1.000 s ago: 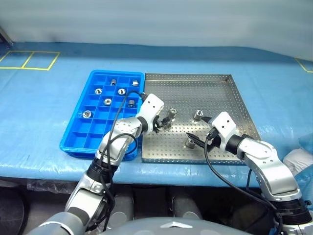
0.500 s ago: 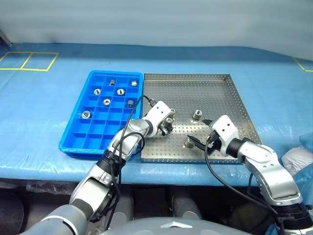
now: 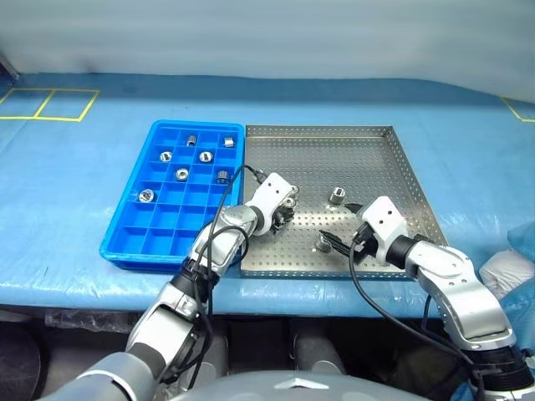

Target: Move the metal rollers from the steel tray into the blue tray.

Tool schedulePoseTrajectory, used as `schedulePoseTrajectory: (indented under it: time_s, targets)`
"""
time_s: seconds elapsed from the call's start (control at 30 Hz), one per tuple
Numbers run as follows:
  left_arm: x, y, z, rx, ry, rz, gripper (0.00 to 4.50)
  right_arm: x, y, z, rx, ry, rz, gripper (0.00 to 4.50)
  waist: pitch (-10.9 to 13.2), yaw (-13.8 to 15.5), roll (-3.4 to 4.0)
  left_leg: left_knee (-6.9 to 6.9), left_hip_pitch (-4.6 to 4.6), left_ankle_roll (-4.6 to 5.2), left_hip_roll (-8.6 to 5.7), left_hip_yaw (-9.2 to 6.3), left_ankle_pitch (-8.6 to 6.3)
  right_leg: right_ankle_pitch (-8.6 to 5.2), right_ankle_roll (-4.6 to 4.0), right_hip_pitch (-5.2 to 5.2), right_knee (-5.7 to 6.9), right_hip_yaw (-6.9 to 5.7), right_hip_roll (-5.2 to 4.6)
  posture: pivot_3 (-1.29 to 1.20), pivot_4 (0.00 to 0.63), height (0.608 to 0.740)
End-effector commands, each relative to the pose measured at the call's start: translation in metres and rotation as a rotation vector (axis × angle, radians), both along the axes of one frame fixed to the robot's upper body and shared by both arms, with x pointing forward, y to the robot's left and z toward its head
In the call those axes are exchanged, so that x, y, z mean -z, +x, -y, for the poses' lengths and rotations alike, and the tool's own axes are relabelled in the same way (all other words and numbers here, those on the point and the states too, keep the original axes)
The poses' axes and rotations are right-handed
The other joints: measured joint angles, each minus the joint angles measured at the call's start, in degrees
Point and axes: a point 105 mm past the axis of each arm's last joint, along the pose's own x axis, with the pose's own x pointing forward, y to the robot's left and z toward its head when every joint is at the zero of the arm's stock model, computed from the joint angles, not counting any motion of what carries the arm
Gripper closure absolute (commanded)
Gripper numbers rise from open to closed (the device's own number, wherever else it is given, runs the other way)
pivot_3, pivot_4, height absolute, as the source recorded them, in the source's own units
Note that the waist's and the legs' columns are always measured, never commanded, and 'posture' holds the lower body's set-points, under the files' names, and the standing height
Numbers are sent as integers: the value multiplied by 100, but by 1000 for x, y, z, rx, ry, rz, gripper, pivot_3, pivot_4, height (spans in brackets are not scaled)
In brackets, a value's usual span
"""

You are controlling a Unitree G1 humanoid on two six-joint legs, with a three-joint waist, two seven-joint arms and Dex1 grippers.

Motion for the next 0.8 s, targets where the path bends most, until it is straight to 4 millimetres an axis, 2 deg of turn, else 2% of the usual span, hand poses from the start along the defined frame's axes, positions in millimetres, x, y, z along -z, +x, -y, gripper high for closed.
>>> schedulePoseTrajectory:
  time_s: [0.03, 0.1, 0.23, 0.6, 0.8]
  targets:
    - [-14, 1, 6, 4, -65, 45, 1891, -9, 2, -6, -26, 3, 40, 0, 0, 3, 0, 0, 0, 0, 0, 0, 0, 0, 0, 0, 0, 0, 0, 48, 150, 740]
    - [-15, 2, 6, -2, -74, 51, 1891, -8, 2, -7, -28, 0, 40, 0, 0, 10, 0, 0, 0, 0, 0, 0, 0, 0, 0, 0, 0, 0, 0, 48, 150, 740]
    - [-19, 1, 4, -5, -92, 63, 2756, -7, 1, -6, -27, -7, 38, 0, 0, 8, 0, 0, 0, 0, 0, 0, 0, 0, 0, 0, 0, 0, 0, 50, 150, 740]
    - [-10, 4, 8, -2, -78, 41, 2756, -8, 2, -7, -26, -7, 44, 0, 0, 28, 0, 0, 0, 0, 0, 0, 0, 0, 0, 1, 0, 0, 0, 50, 150, 740]
    - [-26, 4, 5, -1, -118, 87, 2838, -8, 2, -7, -26, -6, 43, 0, 0, 25, 0, 1, 0, 0, 0, 0, 0, 0, 0, 0, 0, 0, 0, 47, 150, 740]
